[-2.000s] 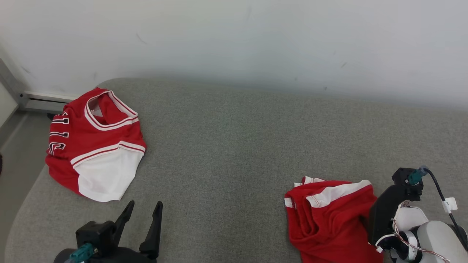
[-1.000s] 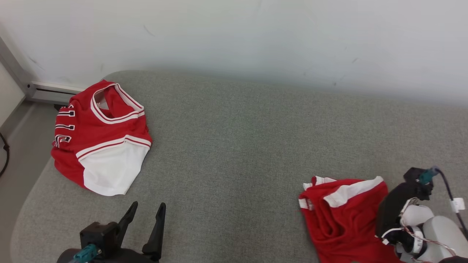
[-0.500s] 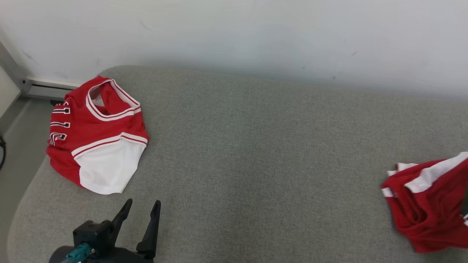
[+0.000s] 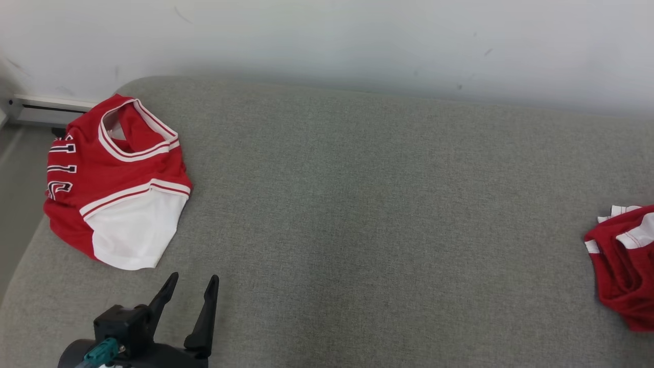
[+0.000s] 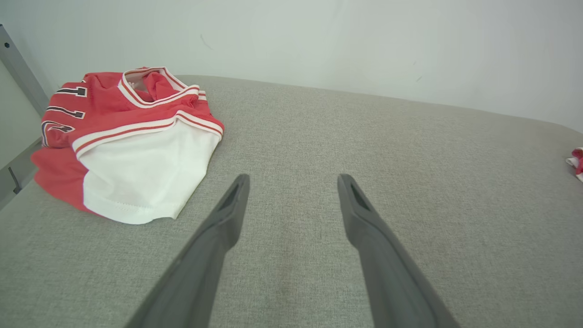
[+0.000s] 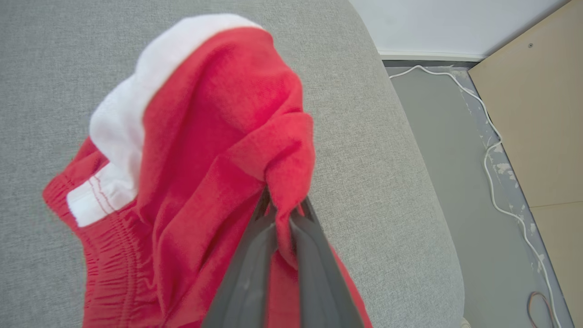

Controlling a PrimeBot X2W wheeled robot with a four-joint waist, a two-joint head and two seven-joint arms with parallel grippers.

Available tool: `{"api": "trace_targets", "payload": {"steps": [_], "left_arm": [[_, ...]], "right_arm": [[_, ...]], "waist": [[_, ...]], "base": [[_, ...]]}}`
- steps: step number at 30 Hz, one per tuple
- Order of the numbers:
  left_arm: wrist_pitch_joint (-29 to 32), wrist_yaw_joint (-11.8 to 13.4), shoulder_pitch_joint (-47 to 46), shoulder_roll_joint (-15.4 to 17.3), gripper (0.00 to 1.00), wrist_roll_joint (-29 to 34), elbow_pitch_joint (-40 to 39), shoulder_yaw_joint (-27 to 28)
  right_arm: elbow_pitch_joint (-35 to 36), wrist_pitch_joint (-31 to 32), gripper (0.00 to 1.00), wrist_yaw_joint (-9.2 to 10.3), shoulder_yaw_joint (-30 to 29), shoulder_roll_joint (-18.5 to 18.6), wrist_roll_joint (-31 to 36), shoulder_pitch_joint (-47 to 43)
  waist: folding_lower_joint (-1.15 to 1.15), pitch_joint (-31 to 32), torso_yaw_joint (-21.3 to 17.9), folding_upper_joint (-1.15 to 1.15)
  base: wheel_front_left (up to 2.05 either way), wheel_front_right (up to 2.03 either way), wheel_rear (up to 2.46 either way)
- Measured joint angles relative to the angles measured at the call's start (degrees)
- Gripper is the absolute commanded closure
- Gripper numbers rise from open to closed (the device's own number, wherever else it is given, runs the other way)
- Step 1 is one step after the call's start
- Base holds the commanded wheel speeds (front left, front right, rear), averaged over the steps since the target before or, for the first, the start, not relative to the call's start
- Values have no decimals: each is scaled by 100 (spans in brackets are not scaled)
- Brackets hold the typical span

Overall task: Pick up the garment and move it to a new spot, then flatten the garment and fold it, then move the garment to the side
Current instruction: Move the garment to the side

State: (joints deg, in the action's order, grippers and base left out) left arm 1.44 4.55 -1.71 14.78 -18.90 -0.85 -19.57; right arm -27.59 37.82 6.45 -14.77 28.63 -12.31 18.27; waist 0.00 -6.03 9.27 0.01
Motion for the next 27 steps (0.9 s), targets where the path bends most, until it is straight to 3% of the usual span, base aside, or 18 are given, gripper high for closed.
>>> {"api": "trace_targets", "payload": {"steps": [3, 4, 5, 17, 22, 27], "left_arm": [[5, 5, -3, -2, 0, 8, -4, -2], [5, 5, -4, -2, 0, 8, -8, -1], [11, 5, -7, -5, 0, 11, -9, -4], [62, -4, -132, -41, 0, 16, 116, -120], [58, -5, -131, -52, 0, 16, 188, -129], [-21, -7, -121, -56, 0, 16, 231, -124]], "right_arm": [[-2, -73, 100, 1, -2, -3, 19, -1], [-1, -114, 59, 1, 9, -8, 21, -1], [0, -175, 0, 1, 24, -10, 38, -1], [321, -993, 0, -51, 247, 7, 326, 123], [510, -1540, 0, -326, 477, -88, 325, 111], [798, -2147, 0, -657, 764, -489, 198, 97]], "waist": [[0, -47, -78, 0], [0, -60, -106, 0], [0, -70, -135, 0], [0, 44, -269, 0], [0, 208, -248, 0], [0, 427, -256, 0]], "base": [[0, 0, 0], [0, 0, 0], [0, 0, 0], [0, 0, 0], [0, 0, 0], [0, 0, 0]]}}
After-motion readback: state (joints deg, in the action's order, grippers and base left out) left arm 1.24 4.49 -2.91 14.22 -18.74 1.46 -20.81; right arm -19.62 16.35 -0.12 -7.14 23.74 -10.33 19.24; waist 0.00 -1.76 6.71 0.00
